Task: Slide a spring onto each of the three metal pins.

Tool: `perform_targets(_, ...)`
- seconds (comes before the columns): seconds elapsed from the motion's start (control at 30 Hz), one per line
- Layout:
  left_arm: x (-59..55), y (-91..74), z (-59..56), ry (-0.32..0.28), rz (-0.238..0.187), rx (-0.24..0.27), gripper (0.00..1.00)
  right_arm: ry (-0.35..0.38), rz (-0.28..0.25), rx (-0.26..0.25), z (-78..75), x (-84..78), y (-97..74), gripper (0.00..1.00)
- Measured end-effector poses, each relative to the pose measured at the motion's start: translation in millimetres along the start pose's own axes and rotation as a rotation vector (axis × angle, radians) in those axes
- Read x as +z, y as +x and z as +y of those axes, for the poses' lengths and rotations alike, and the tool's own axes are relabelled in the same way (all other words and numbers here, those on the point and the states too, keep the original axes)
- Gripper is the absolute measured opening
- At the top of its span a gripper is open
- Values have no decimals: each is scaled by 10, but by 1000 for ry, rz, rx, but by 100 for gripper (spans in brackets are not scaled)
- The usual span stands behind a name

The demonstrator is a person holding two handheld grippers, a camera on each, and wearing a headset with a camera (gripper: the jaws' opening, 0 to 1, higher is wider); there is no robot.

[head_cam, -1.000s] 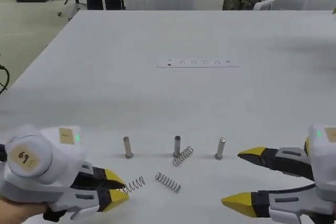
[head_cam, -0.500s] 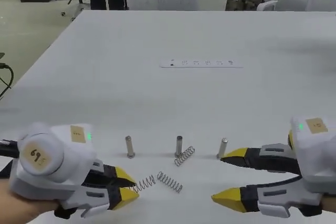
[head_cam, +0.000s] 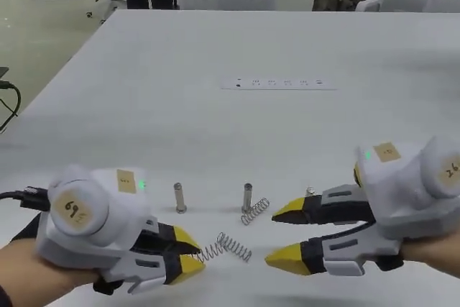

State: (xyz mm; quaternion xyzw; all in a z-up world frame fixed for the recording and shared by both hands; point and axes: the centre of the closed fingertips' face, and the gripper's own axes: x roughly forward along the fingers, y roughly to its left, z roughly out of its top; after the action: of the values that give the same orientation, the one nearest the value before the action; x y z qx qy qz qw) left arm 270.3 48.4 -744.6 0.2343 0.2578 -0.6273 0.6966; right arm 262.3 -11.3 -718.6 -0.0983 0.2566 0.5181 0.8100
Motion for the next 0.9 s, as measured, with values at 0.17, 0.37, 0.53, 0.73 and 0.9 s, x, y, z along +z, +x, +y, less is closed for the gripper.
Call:
perform_targets(0.17, 35, 27, 6, -3, -14, 2, 2, -3, -1, 38, 4, 59, 87, 31)
perform_targets(0.37, 107, 58, -18, 1, -37, -2, 2, -4, 1, 85, 60, 110, 206, 28)
perform_targets(0.53, 121, 60, -37, 8, -40, -8, 2, -8, 13, 109, 109, 99, 274, 27)
perform_targets(0.73, 196, 62, -84, 28, -65, -22, 2, -2, 9, 132, 151, 116, 310, 24)
perform_targets(0.9, 256, 54, -115, 43, -90, -30, 2, 7, 0, 148, 187, 132, 318, 21)
